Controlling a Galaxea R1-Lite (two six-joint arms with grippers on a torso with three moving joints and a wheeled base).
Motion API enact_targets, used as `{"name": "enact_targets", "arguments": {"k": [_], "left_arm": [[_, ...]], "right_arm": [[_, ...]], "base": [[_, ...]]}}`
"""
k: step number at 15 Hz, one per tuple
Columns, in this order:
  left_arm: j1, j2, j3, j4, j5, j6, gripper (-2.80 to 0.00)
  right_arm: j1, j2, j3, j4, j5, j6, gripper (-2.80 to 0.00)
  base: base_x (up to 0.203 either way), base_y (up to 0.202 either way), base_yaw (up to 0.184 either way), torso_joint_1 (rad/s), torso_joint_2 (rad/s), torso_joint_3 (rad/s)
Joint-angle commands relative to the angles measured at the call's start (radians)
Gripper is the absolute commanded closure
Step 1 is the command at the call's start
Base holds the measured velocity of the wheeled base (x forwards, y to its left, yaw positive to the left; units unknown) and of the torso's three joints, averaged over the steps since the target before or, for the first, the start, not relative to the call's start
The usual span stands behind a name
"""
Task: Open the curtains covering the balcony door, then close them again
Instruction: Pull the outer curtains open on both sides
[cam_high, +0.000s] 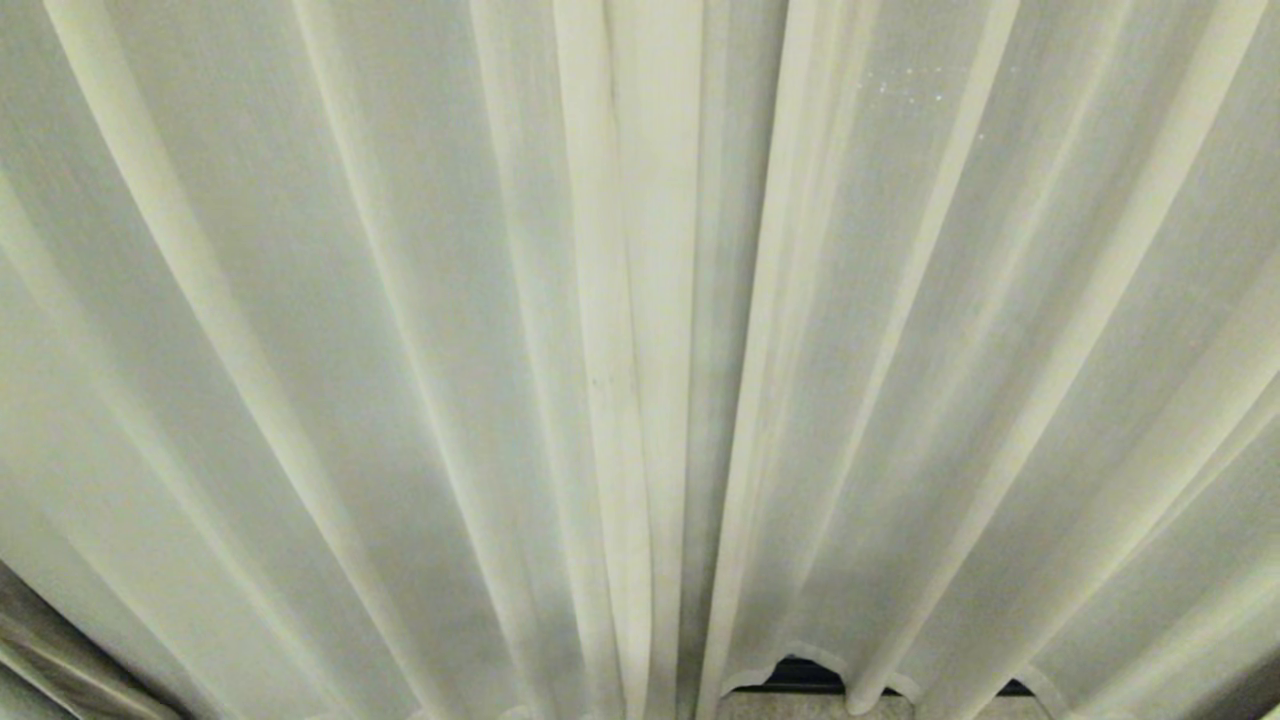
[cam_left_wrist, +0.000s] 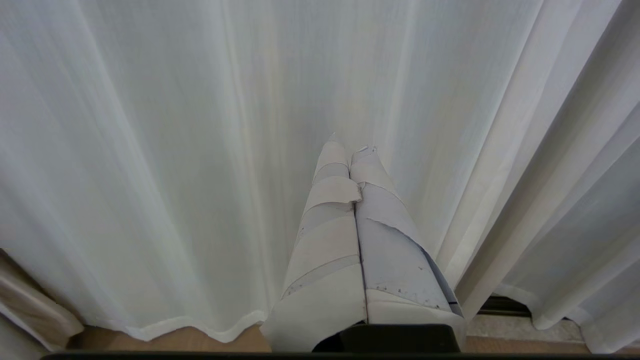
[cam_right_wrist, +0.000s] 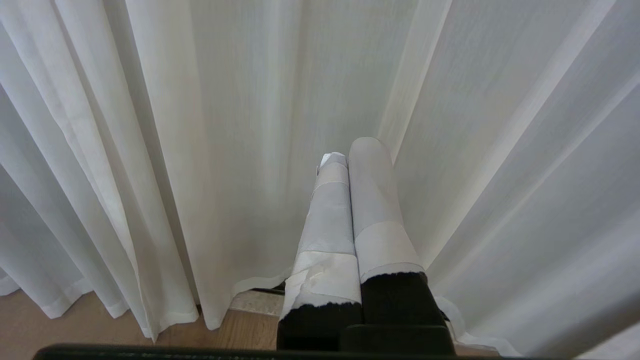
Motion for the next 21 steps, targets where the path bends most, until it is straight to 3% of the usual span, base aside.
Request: {"name": "enact_targets", "arguments": {"k": [1, 21], "left_arm": [[0.000, 0.000, 0.000, 0.000, 0.000, 0.000, 0.00], [0.000, 0.000, 0.000, 0.000, 0.000, 0.000, 0.00]], "right_arm": [[0.000, 0.002, 0.000, 0.000, 0.000, -0.001, 0.00], [0.000, 0.002, 0.000, 0.000, 0.000, -0.001, 0.00]], "base": [[0.000, 0.000, 0.000, 0.000, 0.00, 0.000], [0.000, 0.000, 0.000, 0.000, 0.00, 0.000]]}}
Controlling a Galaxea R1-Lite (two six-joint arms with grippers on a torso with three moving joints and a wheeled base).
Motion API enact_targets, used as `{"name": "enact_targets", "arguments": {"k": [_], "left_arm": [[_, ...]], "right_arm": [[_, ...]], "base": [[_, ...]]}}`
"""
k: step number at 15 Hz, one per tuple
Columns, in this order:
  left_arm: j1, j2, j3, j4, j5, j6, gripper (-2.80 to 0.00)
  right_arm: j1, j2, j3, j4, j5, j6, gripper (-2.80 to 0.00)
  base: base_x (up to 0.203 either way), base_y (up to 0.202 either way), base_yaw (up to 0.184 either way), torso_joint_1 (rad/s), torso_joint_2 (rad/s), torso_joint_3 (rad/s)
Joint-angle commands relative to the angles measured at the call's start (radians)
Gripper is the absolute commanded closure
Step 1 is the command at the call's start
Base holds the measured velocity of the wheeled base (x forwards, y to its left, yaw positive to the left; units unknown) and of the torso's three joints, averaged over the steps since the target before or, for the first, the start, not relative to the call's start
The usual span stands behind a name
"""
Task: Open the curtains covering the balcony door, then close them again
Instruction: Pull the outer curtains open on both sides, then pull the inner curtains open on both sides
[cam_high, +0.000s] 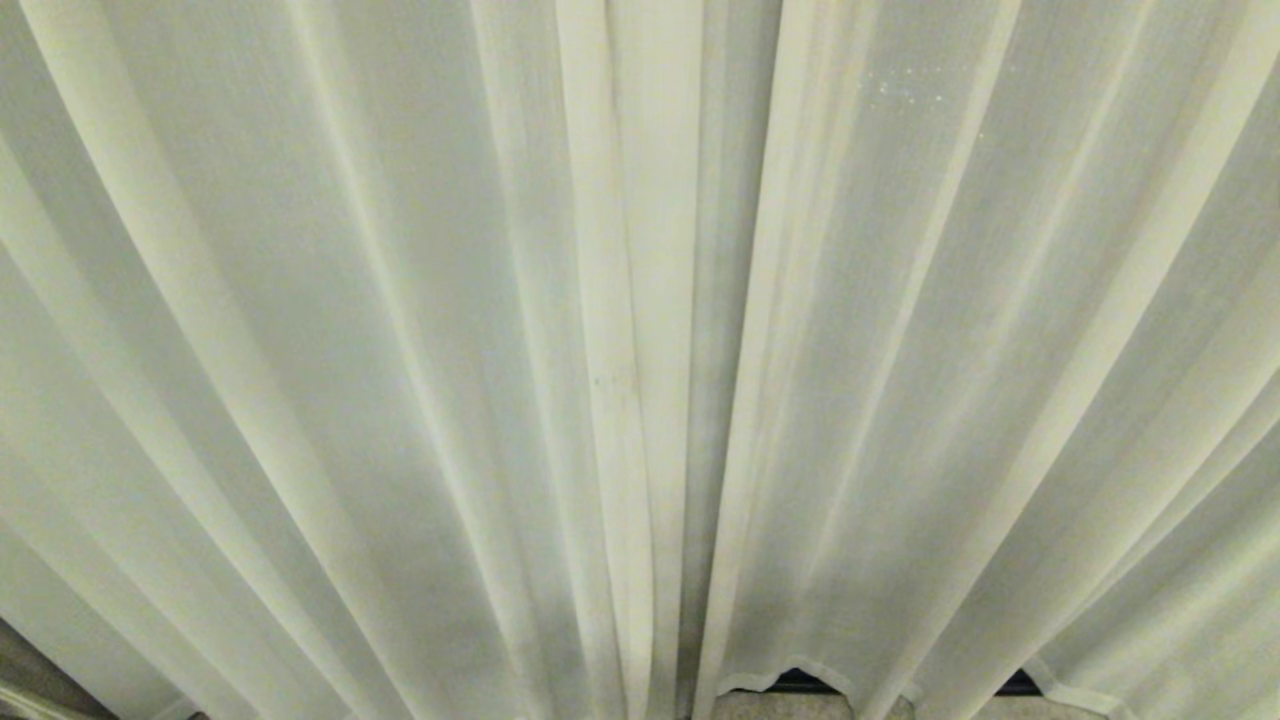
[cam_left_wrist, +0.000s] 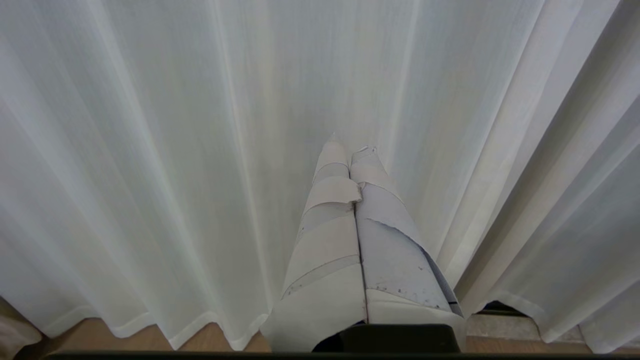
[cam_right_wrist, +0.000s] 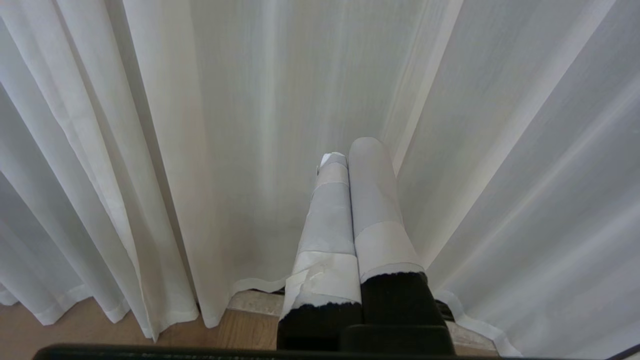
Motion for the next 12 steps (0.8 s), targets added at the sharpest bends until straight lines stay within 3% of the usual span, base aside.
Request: {"name": "enact_targets", "arguments": {"k": [1, 12], "left_arm": [[0.000, 0.000, 0.000, 0.000, 0.000, 0.000, 0.00], [0.000, 0.000, 0.000, 0.000, 0.000, 0.001, 0.00]], "right_arm": [[0.000, 0.002, 0.000, 0.000, 0.000, -0.001, 0.00], [0.000, 0.002, 0.000, 0.001, 0.000, -0.001, 0.00]], "base": [[0.000, 0.000, 0.000, 0.000, 0.00, 0.000], [0.000, 0.000, 0.000, 0.000, 0.00, 0.000]]}}
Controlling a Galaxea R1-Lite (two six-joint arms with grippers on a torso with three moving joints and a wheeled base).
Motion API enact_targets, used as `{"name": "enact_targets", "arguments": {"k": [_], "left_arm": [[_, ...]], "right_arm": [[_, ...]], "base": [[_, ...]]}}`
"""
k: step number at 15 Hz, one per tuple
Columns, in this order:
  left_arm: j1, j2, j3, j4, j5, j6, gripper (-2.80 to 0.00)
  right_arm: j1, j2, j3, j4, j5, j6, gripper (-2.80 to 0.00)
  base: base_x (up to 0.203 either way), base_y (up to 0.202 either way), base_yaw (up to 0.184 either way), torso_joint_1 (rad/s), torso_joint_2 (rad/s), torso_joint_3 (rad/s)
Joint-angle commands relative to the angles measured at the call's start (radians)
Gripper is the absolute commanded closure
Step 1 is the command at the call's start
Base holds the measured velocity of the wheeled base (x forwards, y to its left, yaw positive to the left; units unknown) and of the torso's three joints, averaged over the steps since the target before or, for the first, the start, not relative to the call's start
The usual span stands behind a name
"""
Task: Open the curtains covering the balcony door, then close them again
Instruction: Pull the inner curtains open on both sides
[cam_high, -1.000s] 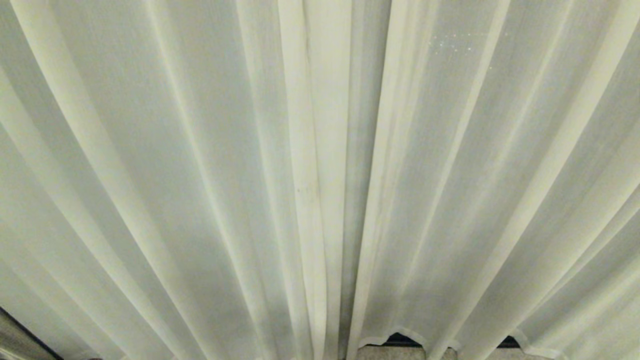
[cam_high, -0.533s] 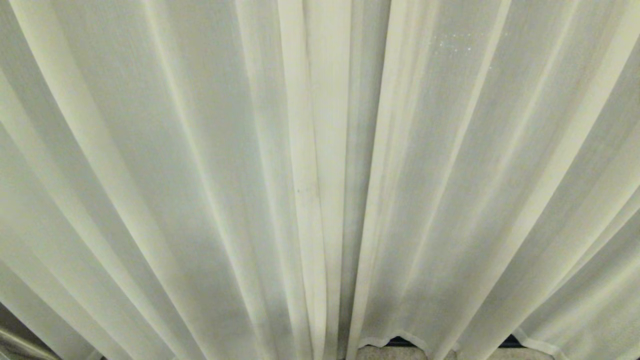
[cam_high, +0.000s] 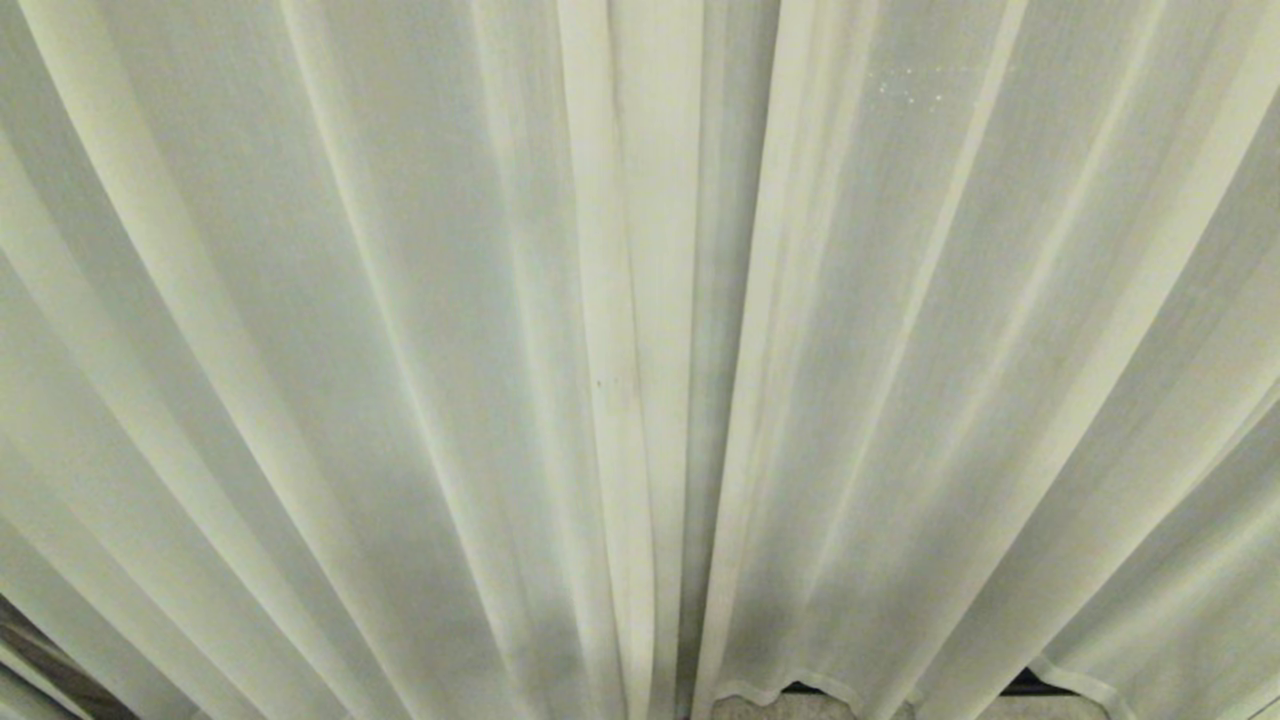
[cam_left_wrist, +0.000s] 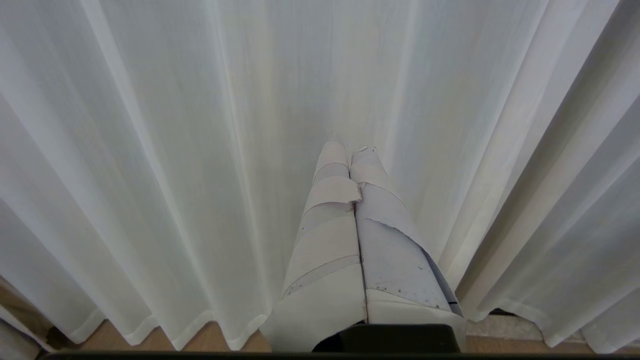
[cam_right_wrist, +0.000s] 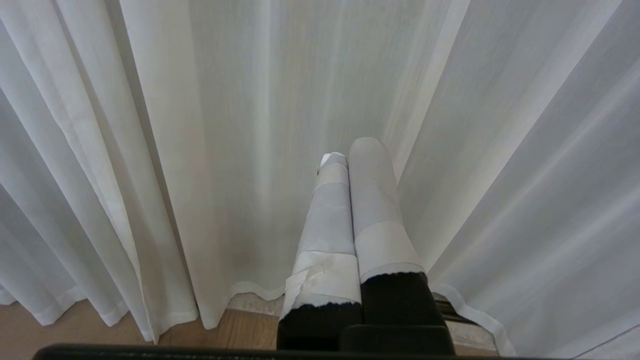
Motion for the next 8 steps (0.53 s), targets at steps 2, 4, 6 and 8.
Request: {"name": "enact_targets", "arguments": {"k": [2, 4, 6, 8], "left_arm": [[0.000, 0.000, 0.000, 0.000, 0.000, 0.000, 0.00], [0.000, 0.000, 0.000, 0.000, 0.000, 0.003, 0.00], [0.000, 0.000, 0.000, 0.000, 0.000, 0.005, 0.00], [0.000, 0.000, 0.000, 0.000, -0.002, 0.009, 0.00]], "right_arm": [[0.000, 0.002, 0.000, 0.000, 0.000, -0.001, 0.00], [0.000, 0.002, 0.000, 0.000, 0.000, -0.001, 0.00], [0.000, 0.002, 0.000, 0.000, 0.000, -0.001, 0.00], [0.000, 0.002, 0.000, 0.000, 0.000, -0.001, 0.00]], "base": [[0.000, 0.000, 0.000, 0.000, 0.00, 0.000], [0.000, 0.000, 0.000, 0.000, 0.00, 0.000], [0.000, 0.000, 0.000, 0.000, 0.00, 0.000], [0.000, 0.000, 0.000, 0.000, 0.00, 0.000]]}}
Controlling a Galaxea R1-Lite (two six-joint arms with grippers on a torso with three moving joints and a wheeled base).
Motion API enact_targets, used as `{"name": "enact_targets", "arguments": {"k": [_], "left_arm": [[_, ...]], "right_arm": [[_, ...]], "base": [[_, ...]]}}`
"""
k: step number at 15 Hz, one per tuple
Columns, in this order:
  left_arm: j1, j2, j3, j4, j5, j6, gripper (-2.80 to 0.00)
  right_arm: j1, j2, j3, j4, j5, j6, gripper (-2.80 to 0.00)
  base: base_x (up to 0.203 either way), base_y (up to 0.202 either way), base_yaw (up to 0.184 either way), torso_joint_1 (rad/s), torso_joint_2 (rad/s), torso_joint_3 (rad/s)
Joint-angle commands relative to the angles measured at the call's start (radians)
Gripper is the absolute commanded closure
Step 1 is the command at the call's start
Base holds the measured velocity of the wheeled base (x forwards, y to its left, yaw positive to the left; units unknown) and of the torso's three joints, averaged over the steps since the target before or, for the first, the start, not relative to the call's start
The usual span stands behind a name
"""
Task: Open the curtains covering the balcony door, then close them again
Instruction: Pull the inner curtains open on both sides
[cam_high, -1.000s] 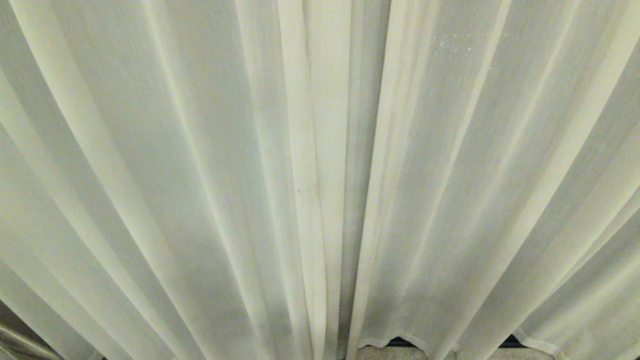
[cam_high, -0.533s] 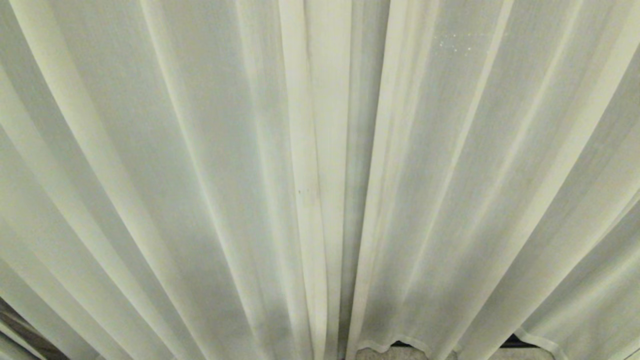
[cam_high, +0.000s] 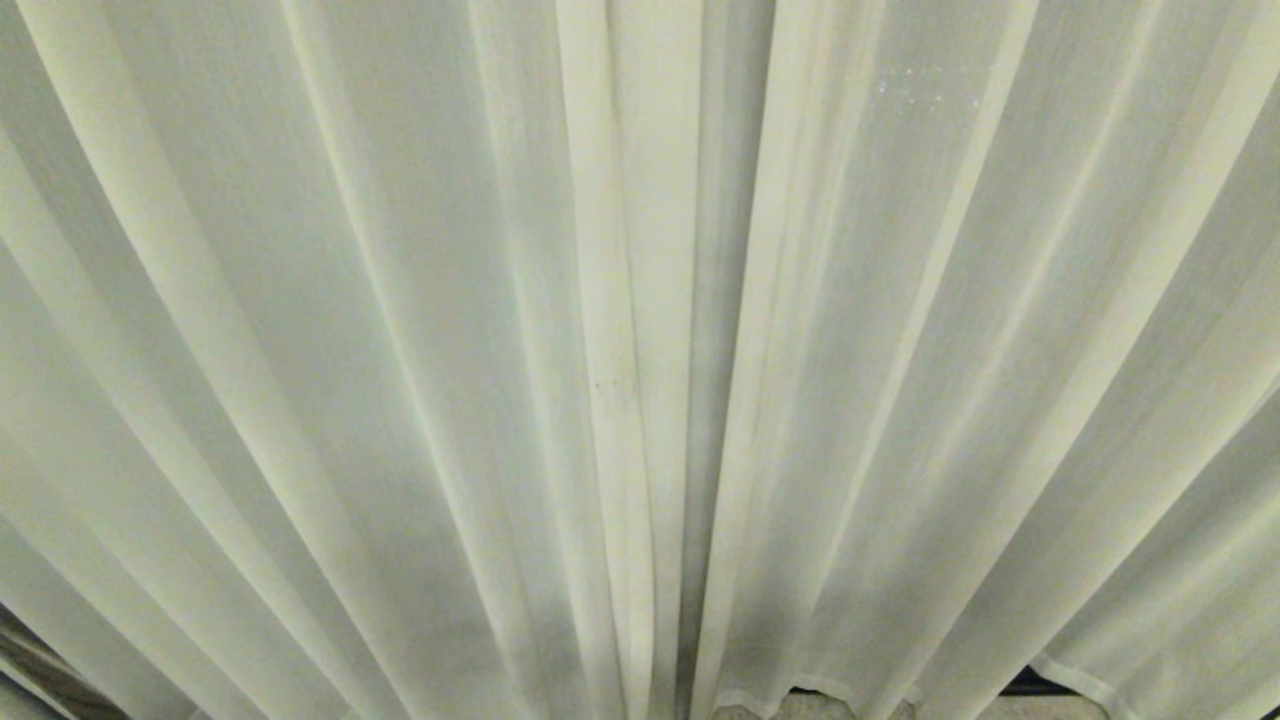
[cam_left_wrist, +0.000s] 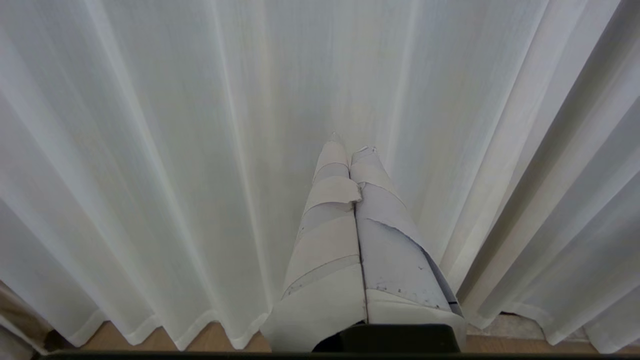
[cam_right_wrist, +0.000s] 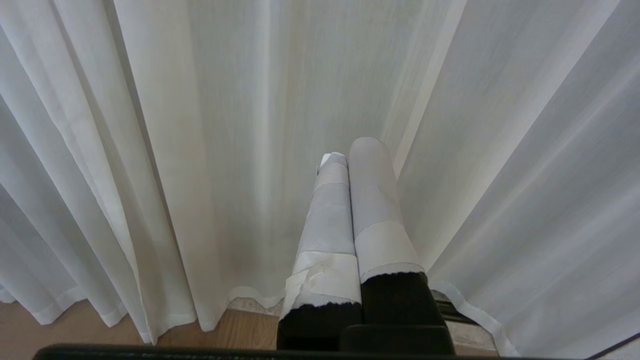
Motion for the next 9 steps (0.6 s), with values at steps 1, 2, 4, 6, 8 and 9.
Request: {"name": "enact_targets", "arguments": {"k": [1, 2, 4, 6, 8, 9], "left_arm": [[0.000, 0.000, 0.000, 0.000, 0.001, 0.001, 0.00], [0.000, 0.000, 0.000, 0.000, 0.003, 0.003, 0.00], [0.000, 0.000, -0.001, -0.042, -0.003, 0.045, 0.00], [0.000, 0.000, 0.000, -0.109, -0.069, 0.102, 0.00], [0.000, 0.000, -0.016, -0.110, -0.084, 0.107, 0.00], [0.000, 0.000, -0.036, -0.102, -0.100, 0.104, 0.00]], "right_arm": [[0.000, 0.002, 0.000, 0.000, 0.000, -0.001, 0.00], [0.000, 0.002, 0.000, 0.000, 0.000, -0.001, 0.00], [0.000, 0.002, 0.000, 0.001, 0.000, -0.001, 0.00], [0.000, 0.002, 0.000, 0.000, 0.000, -0.001, 0.00], [0.000, 0.002, 0.000, 0.000, 0.000, -0.001, 0.00], [0.000, 0.002, 0.000, 0.000, 0.000, -0.001, 0.00]], "base": [[0.000, 0.000, 0.000, 0.000, 0.00, 0.000], [0.000, 0.000, 0.000, 0.000, 0.00, 0.000], [0.000, 0.000, 0.000, 0.000, 0.00, 0.000], [0.000, 0.000, 0.000, 0.000, 0.00, 0.000], [0.000, 0.000, 0.000, 0.000, 0.00, 0.000], [0.000, 0.000, 0.000, 0.000, 0.00, 0.000]]}}
